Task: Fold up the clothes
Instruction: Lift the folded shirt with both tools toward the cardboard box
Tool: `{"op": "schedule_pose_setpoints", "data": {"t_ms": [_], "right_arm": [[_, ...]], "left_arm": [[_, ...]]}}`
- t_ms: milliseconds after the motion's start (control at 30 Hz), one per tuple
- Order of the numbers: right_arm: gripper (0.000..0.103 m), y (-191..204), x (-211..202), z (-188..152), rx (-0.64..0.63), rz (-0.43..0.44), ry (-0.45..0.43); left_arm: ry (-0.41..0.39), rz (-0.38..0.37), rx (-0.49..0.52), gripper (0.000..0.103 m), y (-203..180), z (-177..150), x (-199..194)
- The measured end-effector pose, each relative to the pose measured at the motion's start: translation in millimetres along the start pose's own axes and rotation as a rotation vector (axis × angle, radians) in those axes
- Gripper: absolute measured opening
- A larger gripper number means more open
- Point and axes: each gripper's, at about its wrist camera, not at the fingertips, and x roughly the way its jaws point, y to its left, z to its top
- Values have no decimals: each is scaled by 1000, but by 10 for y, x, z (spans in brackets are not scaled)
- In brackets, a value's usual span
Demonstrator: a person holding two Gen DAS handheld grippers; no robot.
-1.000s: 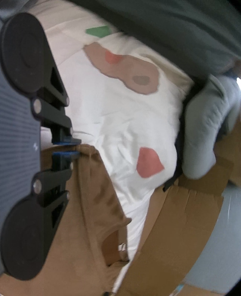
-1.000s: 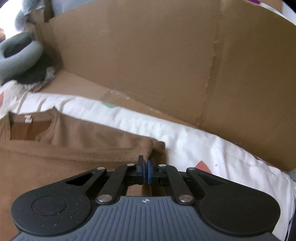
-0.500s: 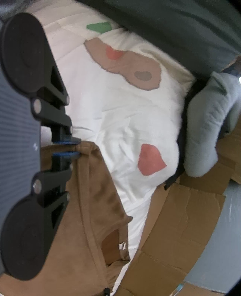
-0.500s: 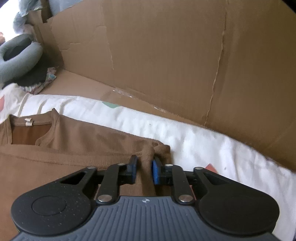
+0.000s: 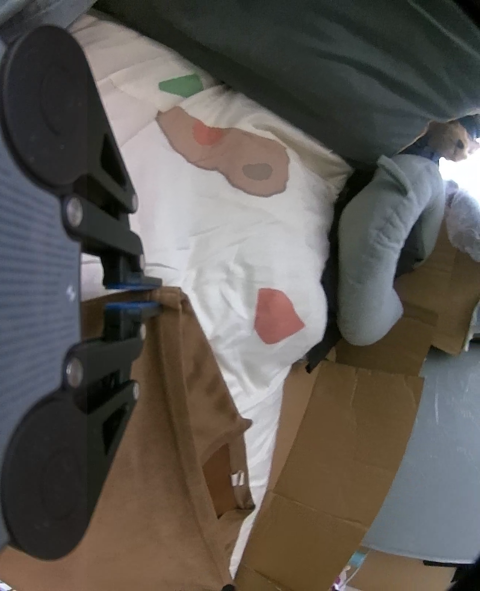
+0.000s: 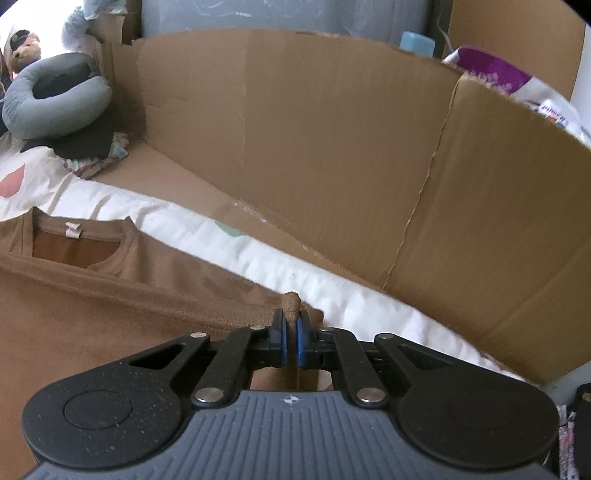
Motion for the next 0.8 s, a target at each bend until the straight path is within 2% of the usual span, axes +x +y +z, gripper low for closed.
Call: {"op": "schedule_pose_setpoints", "data": {"t_ms": [300,700,800], "right_arm": [[4,-30,-81,198,-16,-17,-50],[4,-1,141,431,-26,-56,-49],[4,7,252,486,-32,-68,-36]], "left_arm": [[-38,10,-20,6,-2,232,33],[-48,58,-49,6,-7,481,327],[-26,73,-47,6,-6,510,438]]}}
